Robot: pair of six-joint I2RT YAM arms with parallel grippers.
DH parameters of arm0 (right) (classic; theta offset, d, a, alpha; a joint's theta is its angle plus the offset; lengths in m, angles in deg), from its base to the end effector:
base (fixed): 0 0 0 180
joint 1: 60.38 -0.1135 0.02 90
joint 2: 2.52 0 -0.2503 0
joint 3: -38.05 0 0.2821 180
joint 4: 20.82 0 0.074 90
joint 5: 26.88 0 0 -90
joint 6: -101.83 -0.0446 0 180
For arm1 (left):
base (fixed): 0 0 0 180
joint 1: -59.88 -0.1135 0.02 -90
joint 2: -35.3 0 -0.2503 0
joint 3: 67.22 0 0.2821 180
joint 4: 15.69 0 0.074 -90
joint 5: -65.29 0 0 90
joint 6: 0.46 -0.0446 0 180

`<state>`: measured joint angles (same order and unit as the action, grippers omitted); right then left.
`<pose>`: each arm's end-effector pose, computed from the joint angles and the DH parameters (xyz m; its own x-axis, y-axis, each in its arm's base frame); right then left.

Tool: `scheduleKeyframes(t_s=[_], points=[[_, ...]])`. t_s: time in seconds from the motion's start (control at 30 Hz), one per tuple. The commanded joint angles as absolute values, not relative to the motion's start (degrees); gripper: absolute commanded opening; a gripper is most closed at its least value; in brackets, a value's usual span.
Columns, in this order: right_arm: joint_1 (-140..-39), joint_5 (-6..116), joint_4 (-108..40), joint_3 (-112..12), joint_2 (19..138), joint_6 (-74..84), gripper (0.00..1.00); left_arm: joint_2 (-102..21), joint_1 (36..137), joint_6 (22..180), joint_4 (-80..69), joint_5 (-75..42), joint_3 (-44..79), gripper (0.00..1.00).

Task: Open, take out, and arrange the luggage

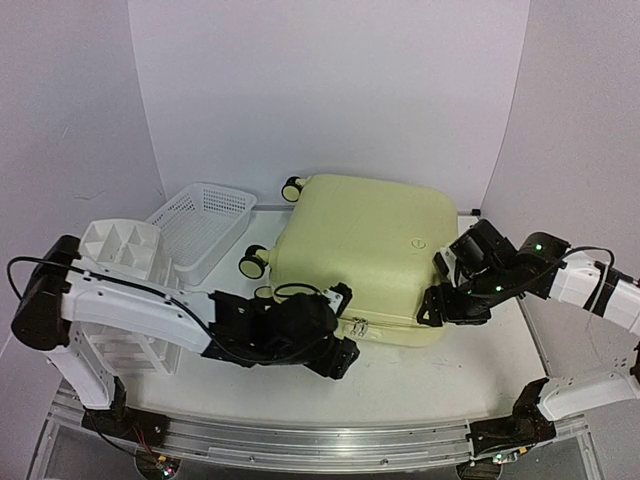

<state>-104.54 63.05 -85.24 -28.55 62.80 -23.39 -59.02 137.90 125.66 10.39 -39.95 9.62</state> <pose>0.1801 0.1750 0.2414 -0.9249 -0.0942 -0.3685 -0.2004 0.9442 0.2615 0.0930 -0.3817 0.1977 -0.6486 0.3166 -0.6921 0.6461 0.7097 -0.2808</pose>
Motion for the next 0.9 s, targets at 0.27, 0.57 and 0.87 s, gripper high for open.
scheduleKeyframes(t_s=[0.27, 0.57, 0.87], points=[[-108.20, 59.47, -79.69, -23.66, 54.90, -27.21, 0.71, -72.38, 138.48, 121.54, -0.77, -57.52, 19.19, 0.40], [-108.30, 59.14, -80.12, -23.53, 54.07, -26.22, 0.71, -75.66, 138.46, 121.64, -1.53, -63.21, 22.02, 0.34], [-108.44, 59.15, -80.05, -22.71, 52.69, -25.87, 0.70, -77.18, 138.49, 121.88, -1.27, -65.94, 22.84, 0.23]])
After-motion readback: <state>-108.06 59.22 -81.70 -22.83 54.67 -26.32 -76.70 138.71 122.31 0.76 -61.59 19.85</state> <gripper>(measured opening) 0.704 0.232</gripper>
